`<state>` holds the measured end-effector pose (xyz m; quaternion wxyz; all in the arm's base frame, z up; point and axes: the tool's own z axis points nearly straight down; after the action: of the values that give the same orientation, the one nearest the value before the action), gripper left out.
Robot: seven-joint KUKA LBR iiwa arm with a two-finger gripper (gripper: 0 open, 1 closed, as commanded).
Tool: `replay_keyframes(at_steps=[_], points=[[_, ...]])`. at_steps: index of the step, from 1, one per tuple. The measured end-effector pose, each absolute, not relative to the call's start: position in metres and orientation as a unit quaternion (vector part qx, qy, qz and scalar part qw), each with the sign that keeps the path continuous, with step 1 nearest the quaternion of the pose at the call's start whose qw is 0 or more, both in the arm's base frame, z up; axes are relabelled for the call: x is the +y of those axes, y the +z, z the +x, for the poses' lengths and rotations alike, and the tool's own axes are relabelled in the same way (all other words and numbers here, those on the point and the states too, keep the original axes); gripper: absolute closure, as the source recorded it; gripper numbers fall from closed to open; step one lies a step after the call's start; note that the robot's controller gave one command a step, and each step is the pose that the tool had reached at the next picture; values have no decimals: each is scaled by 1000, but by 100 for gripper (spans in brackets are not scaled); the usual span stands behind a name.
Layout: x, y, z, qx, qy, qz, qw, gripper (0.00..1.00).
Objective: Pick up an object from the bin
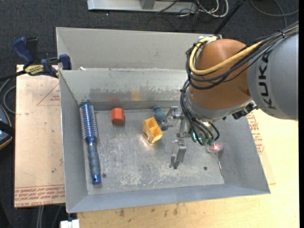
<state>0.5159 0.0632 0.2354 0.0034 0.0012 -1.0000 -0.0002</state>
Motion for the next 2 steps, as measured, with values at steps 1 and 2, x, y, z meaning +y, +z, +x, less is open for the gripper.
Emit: replay_keyframes(at_steps=[1, 2], points=[[78, 116, 625, -983, -1, 185, 0, 0], [40, 80, 638, -982, 0, 188, -2, 0]])
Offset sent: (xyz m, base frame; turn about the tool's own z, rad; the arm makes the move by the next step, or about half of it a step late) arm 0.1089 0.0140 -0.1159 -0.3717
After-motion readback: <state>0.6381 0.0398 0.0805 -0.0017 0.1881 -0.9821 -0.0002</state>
